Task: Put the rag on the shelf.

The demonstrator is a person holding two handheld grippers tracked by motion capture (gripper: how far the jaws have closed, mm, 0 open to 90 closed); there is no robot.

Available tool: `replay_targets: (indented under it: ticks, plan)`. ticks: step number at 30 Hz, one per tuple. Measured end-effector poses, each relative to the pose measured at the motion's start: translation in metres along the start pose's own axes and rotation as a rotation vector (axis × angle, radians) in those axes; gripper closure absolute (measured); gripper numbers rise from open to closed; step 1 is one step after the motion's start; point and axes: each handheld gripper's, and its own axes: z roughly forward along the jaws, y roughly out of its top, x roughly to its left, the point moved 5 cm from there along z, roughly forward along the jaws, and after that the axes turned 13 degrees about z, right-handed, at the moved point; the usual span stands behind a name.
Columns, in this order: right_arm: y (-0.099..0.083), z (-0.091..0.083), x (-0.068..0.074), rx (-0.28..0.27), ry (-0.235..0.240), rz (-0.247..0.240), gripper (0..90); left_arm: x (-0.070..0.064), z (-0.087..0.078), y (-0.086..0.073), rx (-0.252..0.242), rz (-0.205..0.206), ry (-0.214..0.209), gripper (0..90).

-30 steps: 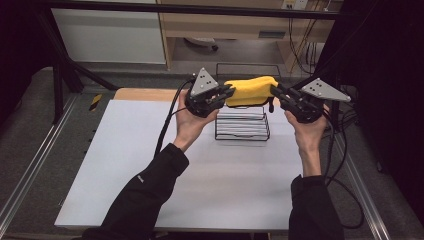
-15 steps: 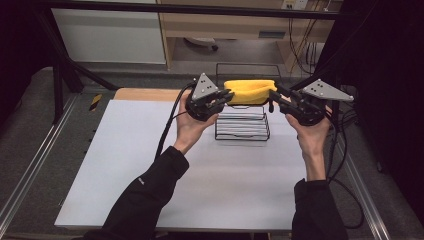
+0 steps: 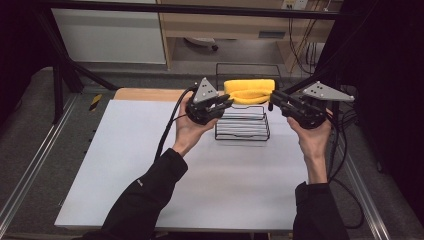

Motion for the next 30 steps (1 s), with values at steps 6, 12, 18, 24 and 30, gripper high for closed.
replay_targets:
  ticks: [6,12,18,24,30]
  plan:
    - [-0.025,0.006,-0.007,0.051,-0.014,0.005,73.7,-0.003,0.003,-0.015,0.044,-0.03,-0.033,69.1]
    - [-0.043,0.015,-0.018,0.073,-0.039,0.028,72.6,-0.003,0.015,-0.026,0.092,-0.051,-0.018,72.4]
    - [-0.054,0.024,-0.029,0.075,-0.05,0.067,72.9,0.001,0.026,-0.034,0.111,-0.071,0.001,74.6]
    - [-0.057,0.024,-0.03,0.064,-0.044,0.077,66.3,0.001,0.023,-0.037,0.122,-0.073,-0.016,71.0]
    - [-0.054,0.014,-0.023,0.053,-0.018,0.092,50.8,0.0,0.01,-0.044,0.147,-0.076,-0.042,57.5]
